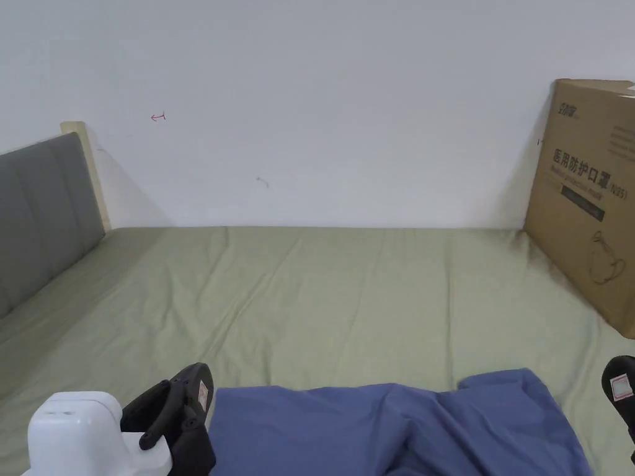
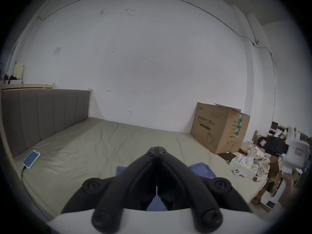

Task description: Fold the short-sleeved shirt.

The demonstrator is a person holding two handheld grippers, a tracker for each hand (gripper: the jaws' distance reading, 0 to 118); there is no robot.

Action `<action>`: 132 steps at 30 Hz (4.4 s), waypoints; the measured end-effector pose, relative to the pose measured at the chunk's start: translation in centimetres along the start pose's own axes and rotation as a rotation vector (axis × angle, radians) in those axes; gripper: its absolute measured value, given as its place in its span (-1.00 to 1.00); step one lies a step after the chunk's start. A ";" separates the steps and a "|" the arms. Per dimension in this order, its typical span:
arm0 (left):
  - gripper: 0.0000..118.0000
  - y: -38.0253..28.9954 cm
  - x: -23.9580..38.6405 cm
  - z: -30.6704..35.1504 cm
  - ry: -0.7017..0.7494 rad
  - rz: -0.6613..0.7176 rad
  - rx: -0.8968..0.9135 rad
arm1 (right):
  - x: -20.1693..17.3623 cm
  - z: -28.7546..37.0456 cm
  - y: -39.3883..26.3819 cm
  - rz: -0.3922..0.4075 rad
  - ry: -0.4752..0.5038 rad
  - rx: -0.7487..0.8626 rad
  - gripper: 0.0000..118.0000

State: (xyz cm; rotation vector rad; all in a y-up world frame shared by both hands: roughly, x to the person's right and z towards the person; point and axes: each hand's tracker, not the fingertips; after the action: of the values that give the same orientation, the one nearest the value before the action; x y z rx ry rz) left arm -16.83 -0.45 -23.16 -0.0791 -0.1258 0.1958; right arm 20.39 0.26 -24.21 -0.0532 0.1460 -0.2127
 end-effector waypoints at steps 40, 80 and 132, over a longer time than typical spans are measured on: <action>-1.00 -14.9 -13.8 -35.5 0.162 -0.335 -0.825 | 6.2 -11.9 -9.3 -0.021 -0.022 -0.410 -0.93; -1.00 -3.9 -12.7 -29.5 0.114 -0.202 -0.719 | 17.8 -31.1 -3.7 -0.049 -0.166 -0.806 -0.97; -1.00 -8.5 -8.4 -34.7 0.152 -0.117 -0.747 | 16.2 -31.4 -9.9 0.048 -0.279 -0.760 -0.97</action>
State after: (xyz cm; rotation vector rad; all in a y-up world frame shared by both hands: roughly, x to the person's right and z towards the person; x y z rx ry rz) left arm -18.81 -12.73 -57.69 -0.8269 -0.0457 0.0166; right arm 29.36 -14.04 -56.81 -0.8311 -0.0574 -0.0904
